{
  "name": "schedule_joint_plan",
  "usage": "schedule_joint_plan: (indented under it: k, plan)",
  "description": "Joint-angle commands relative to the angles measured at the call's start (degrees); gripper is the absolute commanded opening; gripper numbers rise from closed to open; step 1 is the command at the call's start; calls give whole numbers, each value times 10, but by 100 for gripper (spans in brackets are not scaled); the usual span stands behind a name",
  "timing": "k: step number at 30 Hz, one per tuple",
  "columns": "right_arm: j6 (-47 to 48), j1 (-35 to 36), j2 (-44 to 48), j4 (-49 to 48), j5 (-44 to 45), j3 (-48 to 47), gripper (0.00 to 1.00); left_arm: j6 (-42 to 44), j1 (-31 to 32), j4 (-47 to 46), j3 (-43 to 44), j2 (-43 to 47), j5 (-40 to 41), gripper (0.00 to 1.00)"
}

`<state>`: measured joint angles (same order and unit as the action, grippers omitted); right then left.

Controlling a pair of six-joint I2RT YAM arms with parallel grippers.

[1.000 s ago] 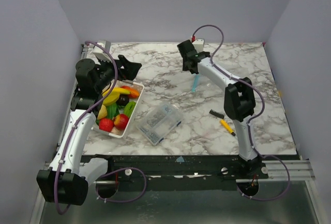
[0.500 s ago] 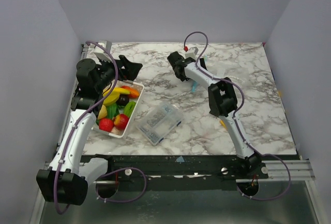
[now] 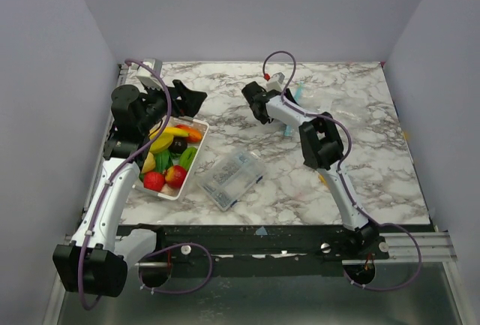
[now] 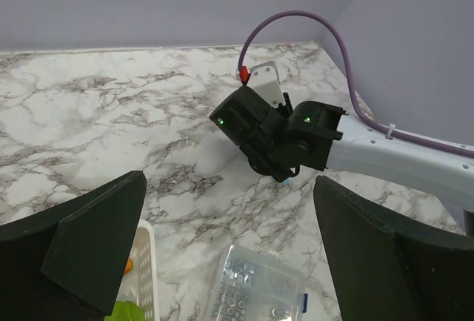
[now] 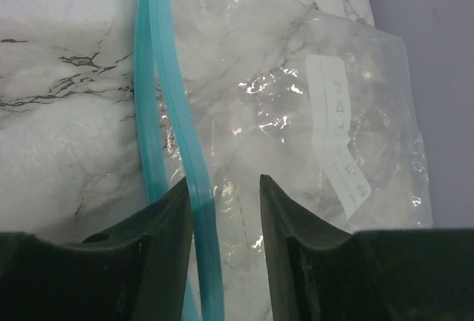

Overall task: Place the food in the zip-top bag and seal the zipper
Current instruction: Pick up the zipper food storage bag at the center of the board.

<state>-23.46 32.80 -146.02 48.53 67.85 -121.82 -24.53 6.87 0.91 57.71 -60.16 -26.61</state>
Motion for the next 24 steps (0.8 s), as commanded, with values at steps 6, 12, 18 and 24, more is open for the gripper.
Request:
schedule_joint_plan:
  k: [6, 12, 18, 24]
  plan:
    - [10, 4, 37, -43, 35, 37, 15, -3, 2, -11, -1, -4, -16, 97]
    - [17, 4, 90, -74, 3, 84, 0, -3, 2, -10, 1, -10, -19, 97]
    - [75, 4, 190, -156, -105, 174, 0, -12, 4, -10, 0, -23, -23, 96]
    - [130, 4, 309, -259, -222, 301, 0, -16, 12, -10, 1, -44, -26, 96]
